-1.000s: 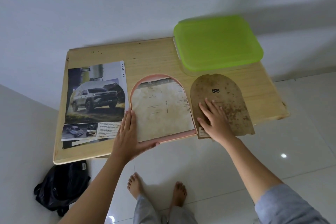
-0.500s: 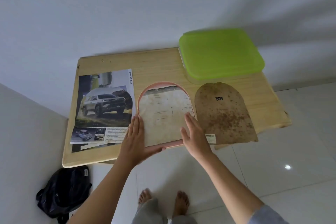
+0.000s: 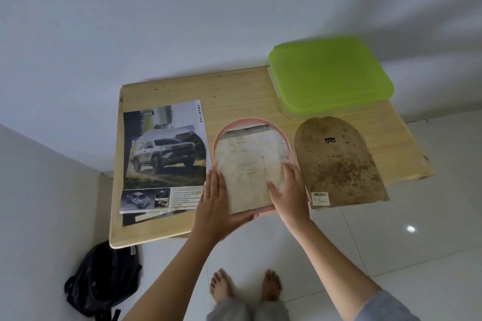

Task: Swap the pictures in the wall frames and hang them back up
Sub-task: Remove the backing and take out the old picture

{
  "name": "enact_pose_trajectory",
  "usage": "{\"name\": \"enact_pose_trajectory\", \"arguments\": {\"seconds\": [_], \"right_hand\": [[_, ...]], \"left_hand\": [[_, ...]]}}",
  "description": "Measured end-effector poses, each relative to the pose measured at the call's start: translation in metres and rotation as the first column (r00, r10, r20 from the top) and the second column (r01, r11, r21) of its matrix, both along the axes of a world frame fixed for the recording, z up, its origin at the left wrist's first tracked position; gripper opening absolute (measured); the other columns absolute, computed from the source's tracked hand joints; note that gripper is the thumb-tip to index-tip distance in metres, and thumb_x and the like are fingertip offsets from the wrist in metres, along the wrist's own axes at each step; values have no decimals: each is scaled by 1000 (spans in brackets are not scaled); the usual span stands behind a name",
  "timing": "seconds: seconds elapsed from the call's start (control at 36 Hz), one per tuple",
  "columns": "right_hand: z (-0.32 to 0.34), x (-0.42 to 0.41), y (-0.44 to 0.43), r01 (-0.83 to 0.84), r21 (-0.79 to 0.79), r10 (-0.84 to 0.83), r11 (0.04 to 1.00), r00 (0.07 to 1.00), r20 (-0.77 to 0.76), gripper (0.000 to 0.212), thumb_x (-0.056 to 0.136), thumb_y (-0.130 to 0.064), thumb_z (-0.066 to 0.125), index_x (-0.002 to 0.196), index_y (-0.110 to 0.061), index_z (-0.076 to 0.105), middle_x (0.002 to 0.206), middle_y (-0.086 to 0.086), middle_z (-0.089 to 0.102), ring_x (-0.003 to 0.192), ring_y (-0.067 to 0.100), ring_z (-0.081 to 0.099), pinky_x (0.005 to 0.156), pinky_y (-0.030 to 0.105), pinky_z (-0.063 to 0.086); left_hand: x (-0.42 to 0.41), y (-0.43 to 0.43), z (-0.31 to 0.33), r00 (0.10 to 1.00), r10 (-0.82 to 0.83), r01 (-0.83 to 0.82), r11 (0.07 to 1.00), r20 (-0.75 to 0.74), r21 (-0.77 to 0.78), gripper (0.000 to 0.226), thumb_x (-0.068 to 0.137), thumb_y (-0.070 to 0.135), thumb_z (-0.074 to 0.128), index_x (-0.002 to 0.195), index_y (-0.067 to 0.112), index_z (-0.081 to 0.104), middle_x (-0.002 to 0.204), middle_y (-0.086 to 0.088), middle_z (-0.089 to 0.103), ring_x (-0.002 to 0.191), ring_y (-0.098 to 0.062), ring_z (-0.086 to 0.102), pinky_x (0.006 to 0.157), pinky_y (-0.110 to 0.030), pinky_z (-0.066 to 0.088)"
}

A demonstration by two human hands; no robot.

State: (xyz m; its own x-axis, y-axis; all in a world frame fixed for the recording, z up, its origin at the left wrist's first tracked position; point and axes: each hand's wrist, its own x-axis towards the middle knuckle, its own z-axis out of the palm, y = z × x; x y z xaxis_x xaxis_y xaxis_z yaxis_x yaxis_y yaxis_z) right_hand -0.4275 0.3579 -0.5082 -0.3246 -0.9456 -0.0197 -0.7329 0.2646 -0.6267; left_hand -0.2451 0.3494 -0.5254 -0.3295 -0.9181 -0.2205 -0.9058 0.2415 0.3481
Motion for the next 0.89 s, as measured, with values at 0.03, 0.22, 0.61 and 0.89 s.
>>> {"name": "enact_pose_trajectory", "arguments": {"seconds": [0.03,0.22,0.61,0.89], "right_hand": [[0,0,1,11,-20,-10,1000,1000,21,50,84,-20,63,128,-4,45,132,11,46,126,24,43,105,30,36],[10,0,-4,91,-5,-90,996,991,101,52,81,-15,68,127,-4,46,126,9,45,119,20,45,94,12,26],[12,-4,-12,145,82,-155,986,978,138,62,75,-22,73,130,-10,45,132,3,49,125,20,40,106,32,32],[14,-11,-19,237,37,-240,971,954,180,56,75,-16,73,126,-12,51,123,5,50,113,17,47,89,20,32]], "left_hand": [[0,0,-1,1000,-1,1,1000,-2,-3,133,54,98,11,141,3,-24,151,-11,-28,139,-22,-28,112,-32,-11],[0,0,-1,999,5,-5,1000,-40,-6,132,59,94,27,144,1,-13,153,-13,-14,142,-25,-15,113,-37,-5],[0,1,-1,999,0,-1,1000,-50,-25,131,60,93,29,144,1,-13,152,-11,-17,140,-26,-17,112,-40,-5],[-1,1,-3,1000,-8,7,1000,-27,-22,131,60,93,25,144,2,-17,153,-13,-20,141,-26,-20,114,-36,-5]]}}
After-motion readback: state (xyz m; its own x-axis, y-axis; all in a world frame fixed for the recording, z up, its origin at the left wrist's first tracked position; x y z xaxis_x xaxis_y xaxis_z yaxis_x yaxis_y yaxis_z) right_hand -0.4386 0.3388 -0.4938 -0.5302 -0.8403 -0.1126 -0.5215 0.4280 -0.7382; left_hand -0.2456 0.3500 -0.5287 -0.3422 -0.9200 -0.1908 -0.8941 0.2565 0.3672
